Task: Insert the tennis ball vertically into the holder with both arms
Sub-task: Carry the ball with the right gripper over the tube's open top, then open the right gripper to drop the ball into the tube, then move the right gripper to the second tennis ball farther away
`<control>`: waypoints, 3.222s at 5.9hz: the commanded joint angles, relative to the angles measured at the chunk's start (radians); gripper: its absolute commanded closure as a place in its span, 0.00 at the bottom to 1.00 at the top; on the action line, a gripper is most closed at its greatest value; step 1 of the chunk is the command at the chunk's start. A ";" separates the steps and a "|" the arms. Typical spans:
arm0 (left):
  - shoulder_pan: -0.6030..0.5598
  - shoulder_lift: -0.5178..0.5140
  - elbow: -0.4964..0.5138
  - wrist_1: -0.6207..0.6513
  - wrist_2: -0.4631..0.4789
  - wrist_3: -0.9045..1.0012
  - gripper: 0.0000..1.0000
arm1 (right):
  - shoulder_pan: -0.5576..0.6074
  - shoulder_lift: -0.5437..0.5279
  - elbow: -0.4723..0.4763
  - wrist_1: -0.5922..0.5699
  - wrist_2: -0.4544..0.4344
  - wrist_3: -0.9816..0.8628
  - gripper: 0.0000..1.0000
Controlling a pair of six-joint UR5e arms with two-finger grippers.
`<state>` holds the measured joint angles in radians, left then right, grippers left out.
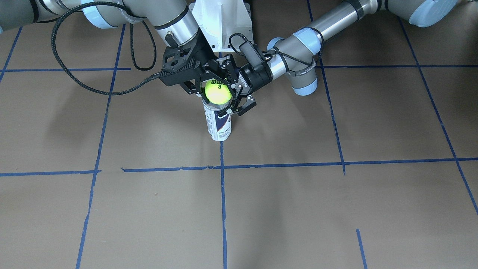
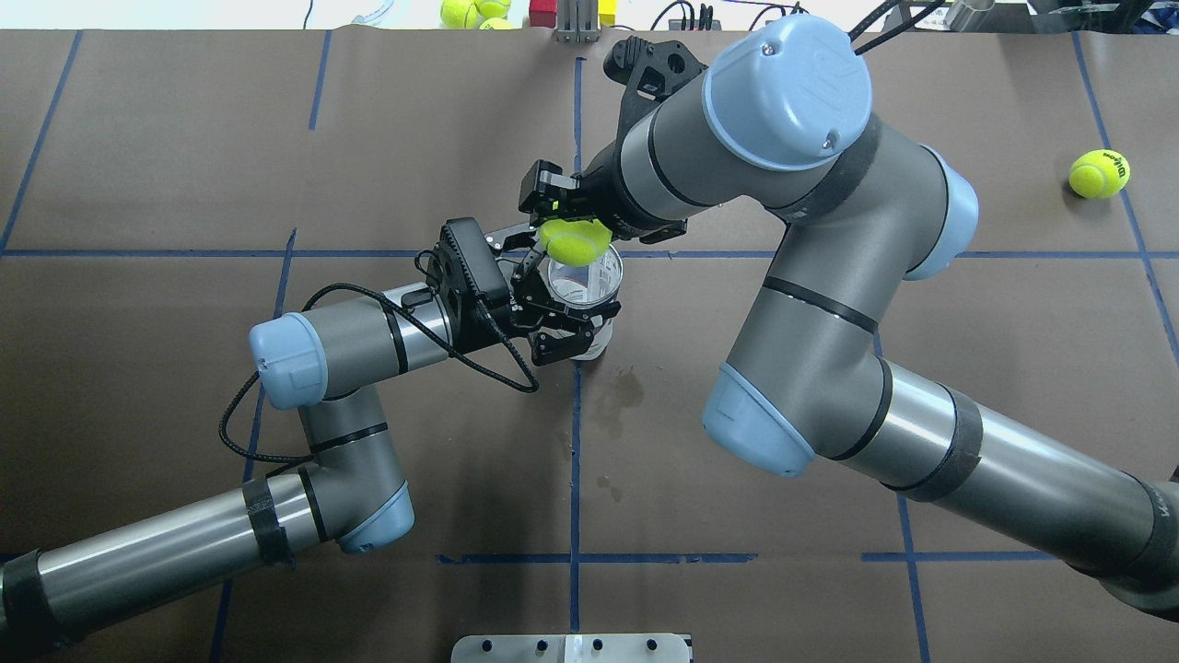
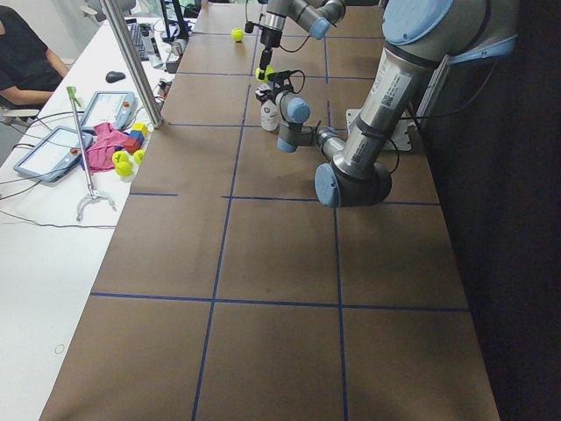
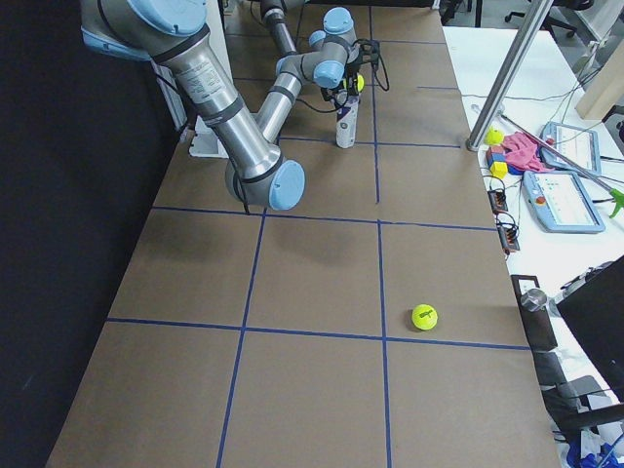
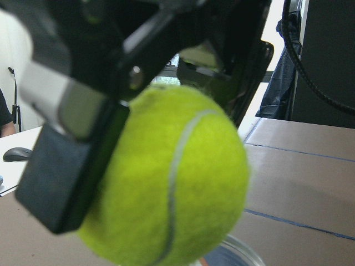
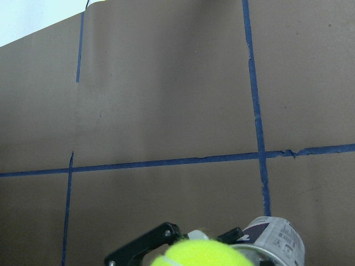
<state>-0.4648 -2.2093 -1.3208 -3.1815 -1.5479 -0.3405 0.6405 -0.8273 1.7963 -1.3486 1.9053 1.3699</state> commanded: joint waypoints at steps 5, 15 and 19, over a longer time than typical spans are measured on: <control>0.000 0.000 0.000 0.000 0.000 0.000 0.11 | 0.051 -0.042 0.055 0.000 0.052 -0.011 0.01; 0.000 0.000 -0.005 0.000 0.000 -0.002 0.10 | 0.631 -0.393 -0.710 0.442 0.094 -0.858 0.02; 0.000 0.000 -0.006 -0.002 0.000 -0.002 0.10 | 0.601 -0.418 -0.730 0.444 0.022 -0.913 0.02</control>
<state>-0.4648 -2.2078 -1.3260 -3.1820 -1.5478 -0.3420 1.2603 -1.2476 1.0696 -0.9050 1.9603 0.4620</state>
